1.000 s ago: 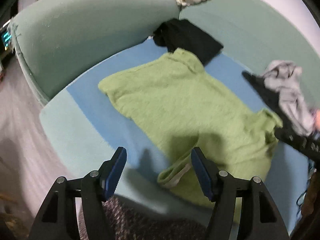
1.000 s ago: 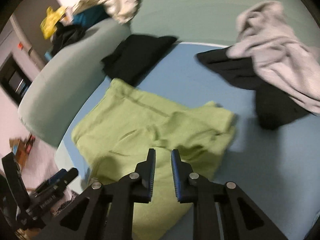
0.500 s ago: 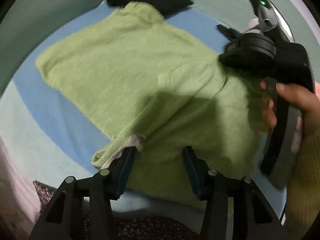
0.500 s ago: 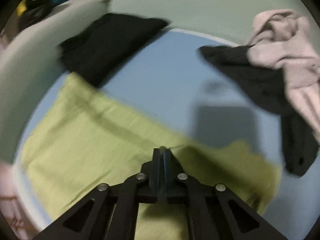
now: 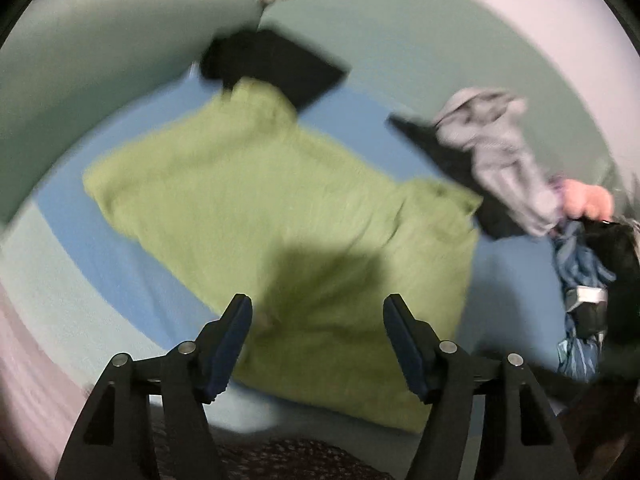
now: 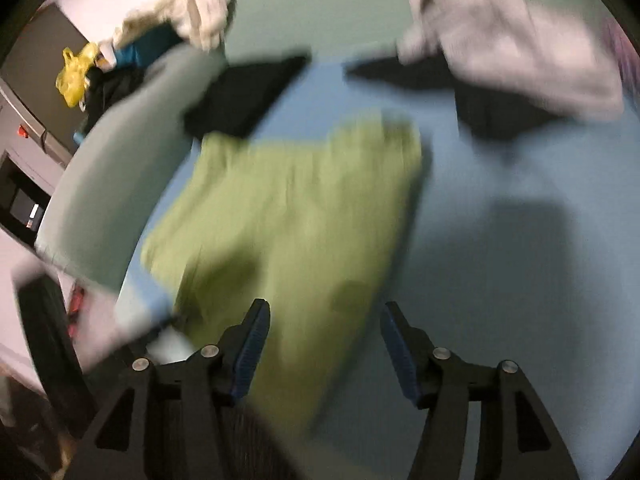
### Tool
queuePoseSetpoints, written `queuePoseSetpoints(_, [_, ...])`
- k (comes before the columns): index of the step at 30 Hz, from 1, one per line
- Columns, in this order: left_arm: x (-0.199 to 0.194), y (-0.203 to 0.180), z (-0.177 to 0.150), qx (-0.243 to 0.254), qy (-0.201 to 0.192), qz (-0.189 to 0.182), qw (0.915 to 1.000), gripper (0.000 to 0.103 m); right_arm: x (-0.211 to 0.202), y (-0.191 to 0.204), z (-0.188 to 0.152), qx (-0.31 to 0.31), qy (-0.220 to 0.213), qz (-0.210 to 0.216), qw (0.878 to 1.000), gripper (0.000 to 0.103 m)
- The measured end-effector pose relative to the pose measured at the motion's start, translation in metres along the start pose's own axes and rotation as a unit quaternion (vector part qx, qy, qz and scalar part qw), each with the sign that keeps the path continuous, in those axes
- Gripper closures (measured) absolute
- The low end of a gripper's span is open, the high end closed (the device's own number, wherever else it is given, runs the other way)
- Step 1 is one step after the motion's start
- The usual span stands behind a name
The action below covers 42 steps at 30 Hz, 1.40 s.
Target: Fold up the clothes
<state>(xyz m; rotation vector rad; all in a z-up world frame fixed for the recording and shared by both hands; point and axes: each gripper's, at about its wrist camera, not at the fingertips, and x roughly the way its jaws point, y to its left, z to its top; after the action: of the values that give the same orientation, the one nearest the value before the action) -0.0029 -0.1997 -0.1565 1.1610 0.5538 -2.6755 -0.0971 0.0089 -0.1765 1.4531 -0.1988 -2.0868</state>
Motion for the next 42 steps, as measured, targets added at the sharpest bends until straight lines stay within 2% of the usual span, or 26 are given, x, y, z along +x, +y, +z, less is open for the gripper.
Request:
queuePoseSetpoints(2, [-0.025,-0.009,0.006,0.075,-0.045,0.000,0.9961,0.032,0.013,-0.005,-0.027,0.021,0.033,0.025,0.999,0.041])
queuePoseSetpoints(3, [-0.041,-0.019,0.002,0.145,-0.077,0.005,0.9864,0.031,0.021,-0.006,-0.038,0.032,0.047,0.034,0.998,0.042])
queuePoseSetpoints(4, [-0.053,-0.027,-0.004,0.213,-0.109,0.012,0.9709,0.031,0.030,-0.007,-0.044,0.044,0.056,0.038,0.997,0.042])
queuePoseSetpoints(5, [-0.064,-0.033,-0.015,0.287,-0.143,0.018,0.9471,0.028,0.037,-0.007,-0.048,0.053,0.056,0.038,0.996,0.045])
queuePoseSetpoints(6, [-0.073,-0.038,-0.026,0.355,-0.170,0.022,0.9190,0.023,0.037,-0.007,-0.048,0.058,0.046,0.040,0.996,0.052])
queuePoseSetpoints(7, [-0.072,-0.043,-0.037,0.407,-0.169,0.020,0.8976,0.023,0.037,-0.008,-0.045,0.066,0.044,0.056,0.995,0.080])
queuePoseSetpoints(8, [-0.071,-0.048,-0.048,0.457,-0.168,0.018,0.8734,0.023,0.037,-0.008,-0.042,0.073,0.042,0.072,0.994,0.096])
queuePoseSetpoints(9, [-0.068,-0.053,-0.060,0.502,-0.164,0.015,0.8489,0.023,0.036,-0.009,-0.038,0.083,0.040,0.089,0.992,0.096])
queuePoseSetpoints(12, [-0.049,-0.071,-0.094,0.590,-0.111,0.001,0.7999,0.023,0.021,-0.001,-0.025,0.090,0.013,0.119,0.989,0.098])
queuePoseSetpoints(15, [-0.030,-0.090,-0.112,0.633,-0.126,0.020,0.7638,0.023,-0.003,0.013,-0.011,0.081,-0.024,0.156,0.984,0.098])
queuePoseSetpoints(19, [0.010,-0.103,-0.099,0.639,-0.114,0.088,0.7560,0.023,-0.015,0.022,0.002,0.076,-0.037,0.183,0.980,0.098])
queuePoseSetpoints(22, [0.034,-0.107,-0.083,0.625,-0.094,0.111,0.7670,0.024,-0.013,0.023,0.009,0.075,-0.034,0.191,0.978,0.098])
queuePoseSetpoints(23, [0.040,-0.107,-0.078,0.621,-0.079,0.109,0.7725,0.031,-0.011,0.021,0.010,0.077,-0.033,0.191,0.978,0.098])
queuePoseSetpoints(24, [0.045,-0.106,-0.073,0.615,-0.063,0.106,0.7784,0.075,-0.009,0.020,0.011,0.077,-0.032,0.189,0.978,0.098])
queuePoseSetpoints(25, [0.047,-0.104,-0.069,0.608,-0.044,0.098,0.7869,0.095,-0.011,0.018,0.011,0.071,-0.033,0.181,0.980,0.095])
queuePoseSetpoints(27, [0.050,-0.098,-0.058,0.585,-0.023,0.094,0.8053,0.096,-0.018,0.009,0.011,0.059,-0.040,0.145,0.987,0.074])
queuePoseSetpoints(28, [0.047,-0.096,-0.055,0.576,-0.022,0.090,0.8120,0.096,-0.021,0.003,0.014,0.056,-0.049,0.110,0.991,0.041])
queuePoseSetpoints(29, [0.044,-0.093,-0.051,0.567,-0.022,0.086,0.8190,0.096,-0.022,-0.004,0.019,0.049,-0.057,0.073,0.994,0.028])
queuePoseSetpoints(30, [0.041,-0.091,-0.046,0.556,-0.022,0.082,0.8267,0.096,-0.020,-0.012,0.026,0.037,-0.061,0.039,0.997,0.028])
queuePoseSetpoints(33, [0.037,-0.090,-0.037,0.528,-0.021,0.074,0.8456,0.096,0.004,-0.034,0.049,0.045,-0.028,0.007,0.999,0.029])
queuePoseSetpoints(36, [0.026,-0.089,-0.030,0.504,-0.024,0.061,0.8612,0.096,0.039,-0.041,0.072,0.071,0.004,0.024,0.997,0.029])
queuePoseSetpoints(38, [0.024,-0.098,-0.028,0.497,-0.029,0.045,0.8659,0.096,0.055,-0.039,0.083,0.080,0.005,0.043,0.996,0.032])
queuePoseSetpoints(39, [0.024,-0.106,-0.029,0.500,-0.033,0.033,0.8647,0.096,0.061,-0.038,0.088,0.090,0.004,0.051,0.995,0.039])
queuePoseSetpoints(40, [0.023,-0.112,-0.031,0.505,-0.036,0.030,0.8621,0.096,0.066,-0.039,0.092,0.110,0.003,0.051,0.993,0.070])
queuePoseSetpoints(41, [0.020,-0.118,-0.034,0.508,-0.036,0.027,0.8602,0.096,0.069,-0.040,0.094,0.132,0.002,0.052,0.990,0.082])
queuePoseSetpoints(42, [0.017,-0.124,-0.037,0.504,-0.035,0.019,0.8629,0.096,0.069,-0.044,0.095,0.159,0.002,0.056,0.986,0.084])
